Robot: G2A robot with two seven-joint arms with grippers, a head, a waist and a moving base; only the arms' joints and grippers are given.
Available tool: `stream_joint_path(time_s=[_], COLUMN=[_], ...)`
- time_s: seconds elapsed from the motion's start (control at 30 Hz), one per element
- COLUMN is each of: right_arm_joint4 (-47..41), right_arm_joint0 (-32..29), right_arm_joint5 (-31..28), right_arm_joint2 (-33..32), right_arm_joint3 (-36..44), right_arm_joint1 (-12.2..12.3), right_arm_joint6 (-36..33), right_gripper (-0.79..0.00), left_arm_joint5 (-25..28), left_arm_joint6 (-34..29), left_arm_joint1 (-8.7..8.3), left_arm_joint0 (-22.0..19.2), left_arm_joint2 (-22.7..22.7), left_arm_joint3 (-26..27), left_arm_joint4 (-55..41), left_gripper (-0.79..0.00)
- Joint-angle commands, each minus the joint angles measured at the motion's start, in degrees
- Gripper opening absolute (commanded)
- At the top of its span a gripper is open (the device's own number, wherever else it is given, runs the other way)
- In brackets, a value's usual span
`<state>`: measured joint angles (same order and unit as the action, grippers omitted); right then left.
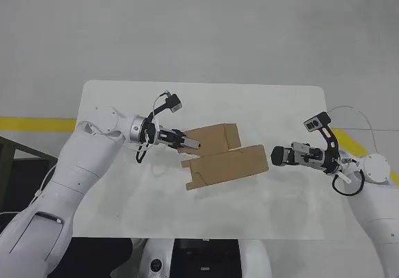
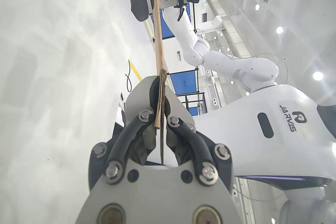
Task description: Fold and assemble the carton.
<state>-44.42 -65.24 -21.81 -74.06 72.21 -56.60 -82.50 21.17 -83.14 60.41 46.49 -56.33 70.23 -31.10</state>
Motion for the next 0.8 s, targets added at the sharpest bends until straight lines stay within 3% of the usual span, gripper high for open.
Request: stream_joint_path(time_s=[0.0,0.53,0.63,0.77], right_arm_joint4=[-0.9,-1.2,-0.5,-0.1], right_arm_joint0=[0.2,0.6,0.6,0.6], right_arm_joint5=[0.0,0.0,-0.3,-0.6], right_arm_joint2=[1.1,6.2,6.7,7.3], right_arm_joint3=[0.3,0.6,0.6,1.0], right_arm_joint1=[-0.3,-1.7,-1.8,-1.9], right_arm_joint6=[0.0,0.0,0.3,0.6], right_gripper=[0.0,0.0,-0.055,-0.292], left_arm_joint5=[-0.2,1.7,2.1,2.8], left_arm_joint6=[-0.2,1.7,2.1,2.8], left_arm_joint1=[-0.16,-1.15,-1.25,-1.37], left_arm_joint0=[-0.1,-2.0,-2.4,-2.9], left_arm_joint2=[0.6,5.7,6.5,7.6], left_arm_joint3=[0.2,0.2,0.1,-0.1], left_arm_joint4=[-1.3,-3.1,-3.5,-3.2], left_gripper=[-0.785,-0.785,-0.785,-0.785])
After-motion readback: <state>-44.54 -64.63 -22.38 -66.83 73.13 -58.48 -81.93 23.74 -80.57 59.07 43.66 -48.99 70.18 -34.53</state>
